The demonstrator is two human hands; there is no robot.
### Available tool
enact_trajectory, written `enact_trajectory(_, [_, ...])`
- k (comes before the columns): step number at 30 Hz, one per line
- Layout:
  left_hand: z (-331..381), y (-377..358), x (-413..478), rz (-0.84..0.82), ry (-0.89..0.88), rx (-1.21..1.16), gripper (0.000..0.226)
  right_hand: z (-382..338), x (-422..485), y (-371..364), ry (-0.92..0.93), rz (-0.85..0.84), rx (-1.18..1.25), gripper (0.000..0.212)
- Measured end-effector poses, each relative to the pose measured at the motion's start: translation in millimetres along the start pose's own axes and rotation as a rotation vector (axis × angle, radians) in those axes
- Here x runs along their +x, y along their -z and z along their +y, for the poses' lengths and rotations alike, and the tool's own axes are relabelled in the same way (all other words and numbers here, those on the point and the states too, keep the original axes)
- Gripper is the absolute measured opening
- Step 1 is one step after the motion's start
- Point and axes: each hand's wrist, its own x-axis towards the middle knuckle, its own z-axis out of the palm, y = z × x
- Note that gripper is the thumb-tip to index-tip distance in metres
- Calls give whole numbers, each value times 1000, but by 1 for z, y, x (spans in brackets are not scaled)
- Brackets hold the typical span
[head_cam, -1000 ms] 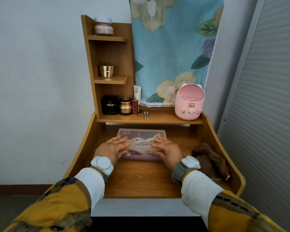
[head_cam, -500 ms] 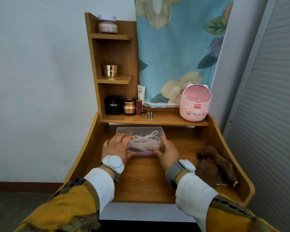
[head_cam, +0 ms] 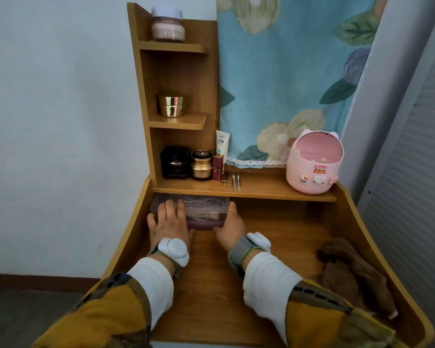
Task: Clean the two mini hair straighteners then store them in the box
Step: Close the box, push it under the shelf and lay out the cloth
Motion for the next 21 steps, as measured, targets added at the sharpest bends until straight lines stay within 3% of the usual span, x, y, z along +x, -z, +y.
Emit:
enact_trajectory(13, [20, 8, -12, 49, -50, -92, 79, 14, -6, 35, -34, -11, -132, 73])
enact_trajectory(18, [54, 21, -29, -4, -233, -160, 68, 31, -27, 77, -115, -41, -510, 45])
enact_trajectory(21, [78, 24, -45, -76, -345, -194, 65, 44, -44, 114, -240, -21, -799, 43])
